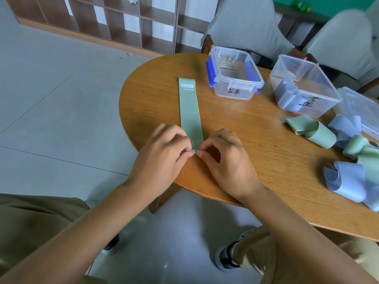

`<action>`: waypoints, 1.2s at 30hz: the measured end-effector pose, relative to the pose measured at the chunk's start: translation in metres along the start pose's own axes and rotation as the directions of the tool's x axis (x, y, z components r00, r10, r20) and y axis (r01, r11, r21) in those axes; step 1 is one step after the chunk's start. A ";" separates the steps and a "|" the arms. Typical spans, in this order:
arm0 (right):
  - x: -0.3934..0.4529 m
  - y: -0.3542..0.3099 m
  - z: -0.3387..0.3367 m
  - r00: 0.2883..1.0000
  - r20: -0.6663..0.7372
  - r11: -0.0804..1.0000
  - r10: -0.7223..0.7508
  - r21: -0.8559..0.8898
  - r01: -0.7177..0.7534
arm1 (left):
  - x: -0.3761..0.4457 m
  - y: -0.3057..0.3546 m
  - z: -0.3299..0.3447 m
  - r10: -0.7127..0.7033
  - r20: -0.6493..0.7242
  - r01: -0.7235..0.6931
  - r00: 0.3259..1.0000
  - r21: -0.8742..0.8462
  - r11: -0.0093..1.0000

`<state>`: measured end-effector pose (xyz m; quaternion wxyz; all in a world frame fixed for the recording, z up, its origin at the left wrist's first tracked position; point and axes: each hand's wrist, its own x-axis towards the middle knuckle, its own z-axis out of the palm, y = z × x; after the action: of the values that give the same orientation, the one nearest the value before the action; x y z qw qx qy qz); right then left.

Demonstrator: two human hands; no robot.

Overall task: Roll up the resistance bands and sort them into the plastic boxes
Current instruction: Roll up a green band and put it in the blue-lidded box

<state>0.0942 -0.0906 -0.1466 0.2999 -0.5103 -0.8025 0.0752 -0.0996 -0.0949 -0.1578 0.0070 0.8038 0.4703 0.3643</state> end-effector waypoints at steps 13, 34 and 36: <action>0.014 -0.009 0.016 0.957 -0.060 0.959 0.283 0.026 -0.282 | 0.015 0.005 0.005 -0.335 -0.044 0.334 0.941 -0.030 0.942; 0.077 -0.008 0.039 0.915 -0.002 0.905 0.404 -0.147 -0.400 | 0.063 -0.019 0.029 -0.270 -0.088 0.283 0.959 0.208 0.936; 0.084 -0.008 0.041 0.909 0.002 0.898 0.416 -0.157 -0.411 | 0.069 -0.021 0.030 -0.296 -0.083 0.307 0.952 0.215 0.927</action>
<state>0.0402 -0.0140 -0.1420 0.2225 -0.6892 -0.6844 0.0844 -0.0781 -0.0208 -0.1474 -0.0400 0.7083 0.6264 0.3229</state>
